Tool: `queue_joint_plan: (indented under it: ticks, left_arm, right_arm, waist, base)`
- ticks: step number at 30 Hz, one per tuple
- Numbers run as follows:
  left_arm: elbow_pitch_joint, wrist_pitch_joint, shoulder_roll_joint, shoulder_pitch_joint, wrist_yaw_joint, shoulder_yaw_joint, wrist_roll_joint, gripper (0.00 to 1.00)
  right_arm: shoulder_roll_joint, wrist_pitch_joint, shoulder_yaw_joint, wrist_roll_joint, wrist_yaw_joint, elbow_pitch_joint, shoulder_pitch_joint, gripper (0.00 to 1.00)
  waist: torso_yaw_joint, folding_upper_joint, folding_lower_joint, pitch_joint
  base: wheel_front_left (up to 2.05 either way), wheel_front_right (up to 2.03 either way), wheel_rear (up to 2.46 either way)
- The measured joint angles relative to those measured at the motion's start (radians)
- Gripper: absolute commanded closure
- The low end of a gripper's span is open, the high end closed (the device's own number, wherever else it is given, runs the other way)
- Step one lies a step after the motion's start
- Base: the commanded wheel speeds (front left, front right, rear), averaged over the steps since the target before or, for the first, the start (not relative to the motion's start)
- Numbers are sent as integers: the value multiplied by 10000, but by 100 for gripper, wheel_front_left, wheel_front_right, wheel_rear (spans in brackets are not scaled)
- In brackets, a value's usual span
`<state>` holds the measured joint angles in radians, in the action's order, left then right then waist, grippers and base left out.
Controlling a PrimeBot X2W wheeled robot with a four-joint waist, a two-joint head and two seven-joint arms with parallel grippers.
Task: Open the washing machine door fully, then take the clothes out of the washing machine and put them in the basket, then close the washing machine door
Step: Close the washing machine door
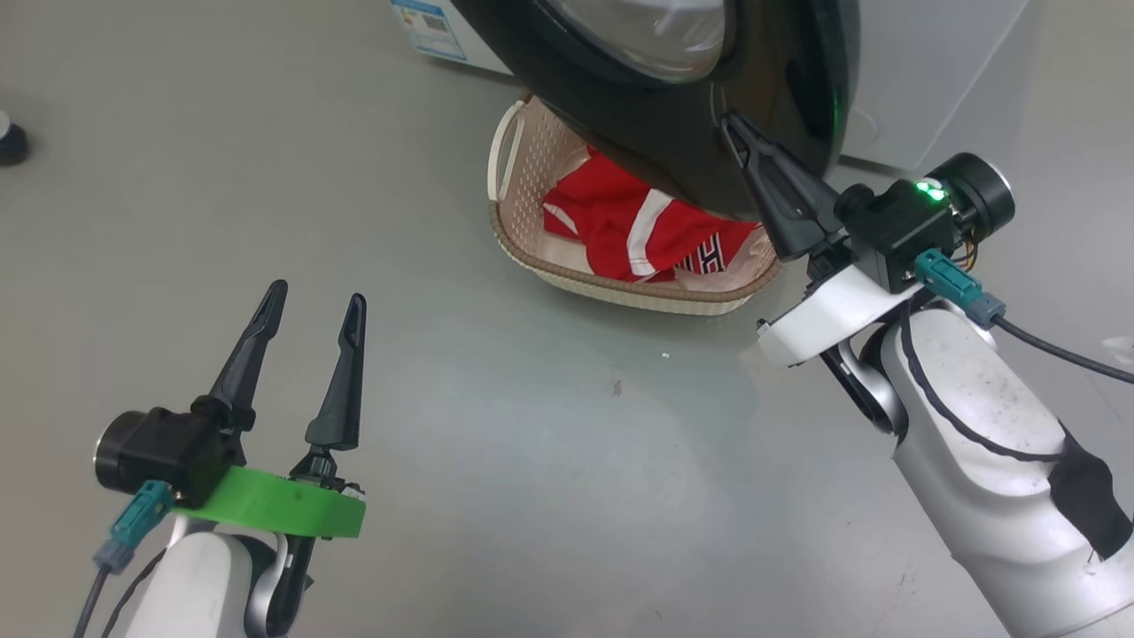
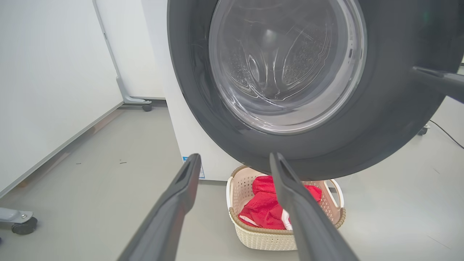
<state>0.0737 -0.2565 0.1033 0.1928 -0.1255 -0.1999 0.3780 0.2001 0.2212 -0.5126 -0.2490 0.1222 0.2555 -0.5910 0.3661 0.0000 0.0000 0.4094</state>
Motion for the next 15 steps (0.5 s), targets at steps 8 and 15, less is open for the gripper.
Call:
queue_joint_plan:
  ticks: [8, 15]
  left_arm:
    - [50, 0, -6, 74, 0, 10, 0, 0]
    - [-12, 0, 0, 395, 0, -61, 0, 0]
  right_arm:
    - [46, 15, 111, -67, 2, 307, -498, 100]
    - [167, 59, 447, -65, 46, 493, -865, 100]
  waist:
    - [257, 0, 0, 489]
    - [245, 0, 0, 811]
  base:
    - [0, 0, 0]
    - [0, 0, 0]
